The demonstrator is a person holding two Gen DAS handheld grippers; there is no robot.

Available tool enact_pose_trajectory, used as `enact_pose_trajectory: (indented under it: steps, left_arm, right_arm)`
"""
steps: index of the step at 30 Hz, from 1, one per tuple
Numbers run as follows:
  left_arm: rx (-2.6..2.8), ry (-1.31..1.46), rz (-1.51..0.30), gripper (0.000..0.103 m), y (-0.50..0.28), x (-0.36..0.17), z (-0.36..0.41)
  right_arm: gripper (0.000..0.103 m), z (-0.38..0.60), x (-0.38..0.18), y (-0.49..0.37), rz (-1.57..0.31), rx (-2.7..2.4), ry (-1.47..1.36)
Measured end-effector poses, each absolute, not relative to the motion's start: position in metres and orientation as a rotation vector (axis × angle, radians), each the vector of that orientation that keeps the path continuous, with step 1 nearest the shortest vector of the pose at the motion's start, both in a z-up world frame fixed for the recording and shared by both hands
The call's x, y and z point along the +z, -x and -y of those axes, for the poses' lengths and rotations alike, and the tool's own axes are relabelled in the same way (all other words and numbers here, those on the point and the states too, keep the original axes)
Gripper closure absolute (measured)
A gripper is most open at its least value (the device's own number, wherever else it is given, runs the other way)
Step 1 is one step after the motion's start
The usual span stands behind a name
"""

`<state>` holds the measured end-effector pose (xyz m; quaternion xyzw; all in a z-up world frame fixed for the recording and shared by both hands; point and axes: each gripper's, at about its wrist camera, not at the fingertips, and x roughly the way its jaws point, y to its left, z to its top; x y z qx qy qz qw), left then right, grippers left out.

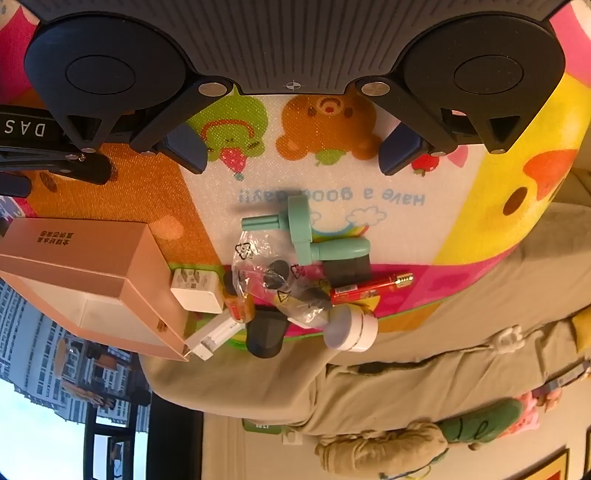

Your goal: Organize rigid objects

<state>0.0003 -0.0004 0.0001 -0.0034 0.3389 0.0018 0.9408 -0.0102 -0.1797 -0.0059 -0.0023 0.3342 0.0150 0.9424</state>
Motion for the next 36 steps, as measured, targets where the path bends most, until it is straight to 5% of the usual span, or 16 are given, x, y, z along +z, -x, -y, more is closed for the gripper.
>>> enact_pose_trajectory:
  steps: [36]
  left_arm:
    - [0.003, 0.010, -0.683, 0.001, 0.0002, 0.0001, 0.0000]
  right_arm:
    - [0.000, 0.1793, -0.0057, 0.0087, -0.701, 0.023, 0.026]
